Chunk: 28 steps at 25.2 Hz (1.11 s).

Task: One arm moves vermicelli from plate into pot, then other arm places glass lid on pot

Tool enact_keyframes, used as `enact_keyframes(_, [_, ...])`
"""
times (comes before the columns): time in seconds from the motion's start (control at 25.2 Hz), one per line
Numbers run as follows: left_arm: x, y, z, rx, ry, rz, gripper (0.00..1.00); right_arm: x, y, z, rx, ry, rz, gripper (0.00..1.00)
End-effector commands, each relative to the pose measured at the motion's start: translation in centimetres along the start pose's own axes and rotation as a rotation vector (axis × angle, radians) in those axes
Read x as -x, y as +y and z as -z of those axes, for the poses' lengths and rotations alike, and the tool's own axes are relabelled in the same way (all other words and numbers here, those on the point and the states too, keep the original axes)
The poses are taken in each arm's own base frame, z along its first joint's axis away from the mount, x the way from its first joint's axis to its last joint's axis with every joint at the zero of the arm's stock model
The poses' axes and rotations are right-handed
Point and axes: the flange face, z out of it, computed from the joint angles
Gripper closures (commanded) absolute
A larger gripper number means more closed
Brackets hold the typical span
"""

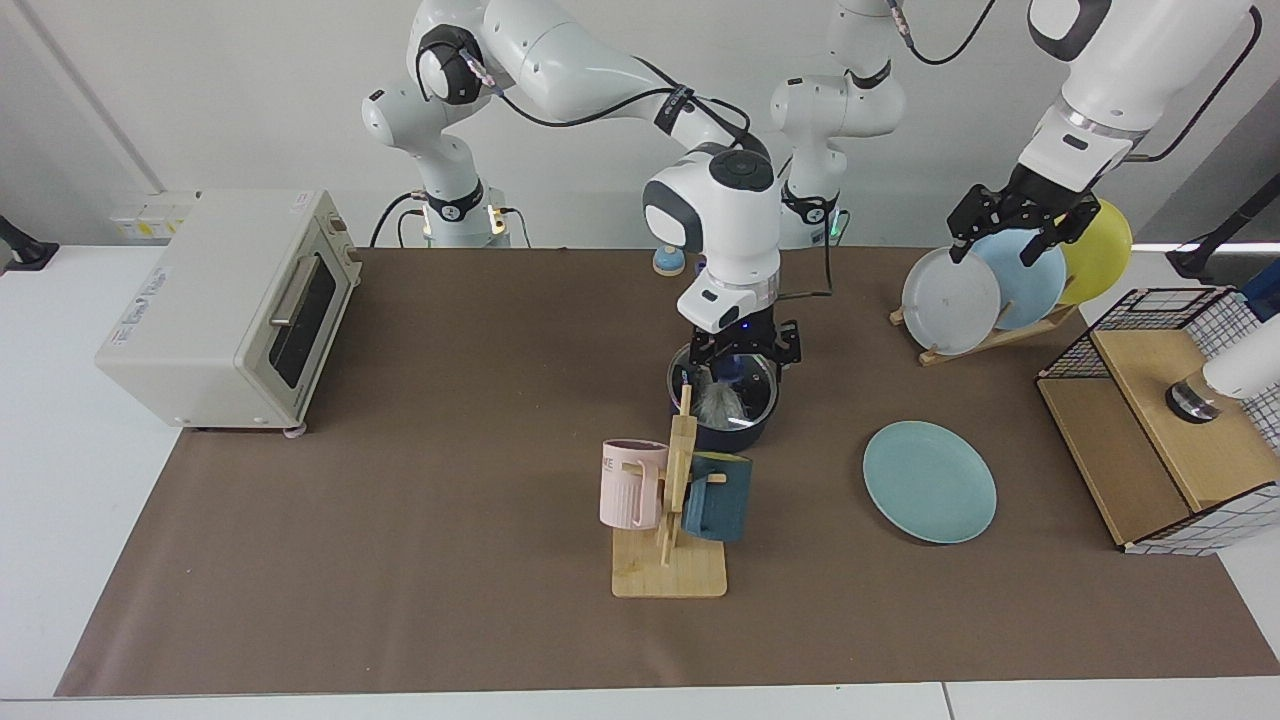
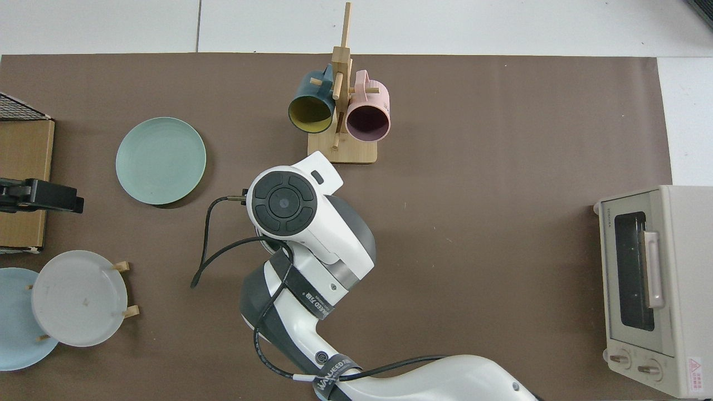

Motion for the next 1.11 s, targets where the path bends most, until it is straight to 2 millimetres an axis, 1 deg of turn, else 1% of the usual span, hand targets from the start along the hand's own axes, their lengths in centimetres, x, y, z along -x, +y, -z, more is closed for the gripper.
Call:
enact_keyframes(0.0, [1.1, 0.0, -0.1, -0.021, -0.014, -0.015, 0.00, 0.4, 1.8, 0.7, -0.001, -0.012, -0.017, 0.01])
enact_keyframes(0.12, [1.1, 0.0, -0.1, -0.021, -0.012, -0.016, 0.00, 0.6, 2.0, 0.5, 0.011, -0.023, -0.018, 0.01])
enact_keyframes(0.32, [1.1, 0.0, -0.1, -0.021, -0.009, -0.016, 0.00, 0.7, 2.1, 0.7, 0.018, -0.030, -0.013, 0.01])
enact_keyframes(0.52, [1.0, 0.0, 0.0, -0.022, -0.005, -0.016, 0.00, 0.9, 2.7, 0.4, 0.025, -0.045, -0.015, 0.01])
enact_keyframes(0.6, [1.0, 0.0, 0.0, -0.022, -0.005, -0.016, 0.00, 1.0, 3.3, -0.1, 0.014, -0.072, -0.030, 0.01])
enact_keyframes(1.07, [1.0, 0.1, 0.0, -0.020, -0.003, -0.016, 0.00, 1.0, 3.5, -0.2, 0.000, -0.081, -0.025, 0.01])
